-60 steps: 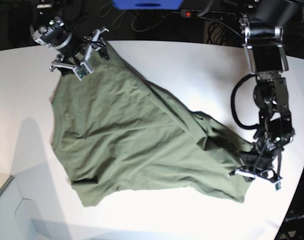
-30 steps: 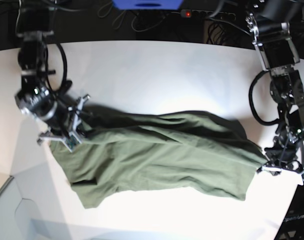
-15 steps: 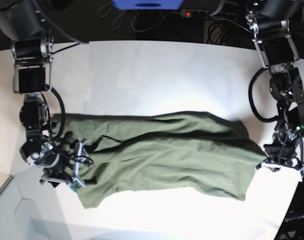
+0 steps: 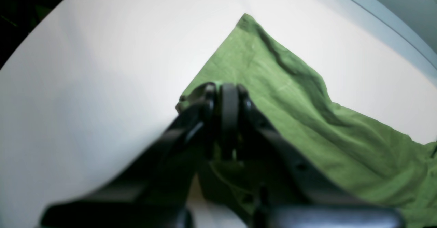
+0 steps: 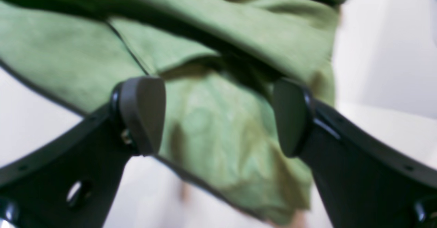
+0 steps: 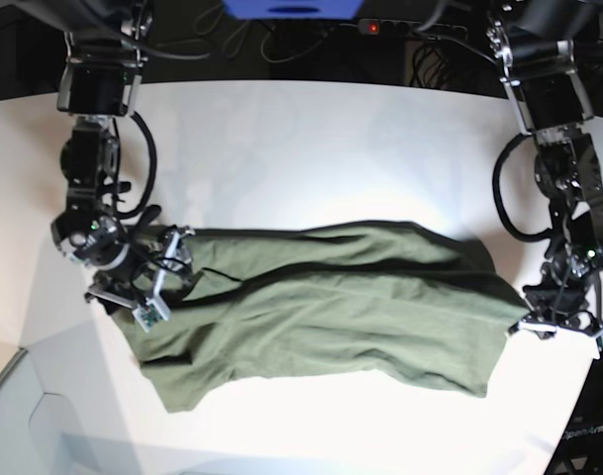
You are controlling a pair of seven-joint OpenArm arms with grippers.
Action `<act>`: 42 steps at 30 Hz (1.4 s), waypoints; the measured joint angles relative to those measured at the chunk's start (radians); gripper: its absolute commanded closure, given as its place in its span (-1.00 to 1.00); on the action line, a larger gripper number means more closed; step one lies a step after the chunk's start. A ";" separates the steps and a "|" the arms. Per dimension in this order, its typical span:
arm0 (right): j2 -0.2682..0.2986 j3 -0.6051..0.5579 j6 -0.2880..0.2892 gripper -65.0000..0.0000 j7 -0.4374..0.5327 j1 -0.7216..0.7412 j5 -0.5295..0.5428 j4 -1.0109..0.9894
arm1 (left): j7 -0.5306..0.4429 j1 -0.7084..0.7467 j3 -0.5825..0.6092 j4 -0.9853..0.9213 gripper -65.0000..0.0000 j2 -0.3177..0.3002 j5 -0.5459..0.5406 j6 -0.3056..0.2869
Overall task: Layout the t-shirt on the table in an organized manner, then fold the t-shirt properly
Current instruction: 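Hold the shirt with both grippers and stretch it between them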
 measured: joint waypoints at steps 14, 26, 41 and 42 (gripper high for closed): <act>-0.055 0.008 0.000 -0.51 0.000 0.093 -0.001 -0.207 | 0.001 0.055 0.000 0.006 1.00 -0.011 -0.001 0.000; -0.071 0.006 0.000 -0.51 0.004 0.137 0.002 -0.269 | -0.003 0.068 -0.001 0.006 1.00 -0.019 0.000 0.000; -0.083 0.008 0.000 0.62 0.003 0.140 -0.002 -0.307 | -0.003 0.068 -0.001 0.006 1.00 -0.019 0.000 0.000; -0.082 0.008 0.000 0.69 0.002 0.140 -0.002 -0.307 | -0.003 0.068 -0.001 0.006 1.00 -0.019 0.000 0.000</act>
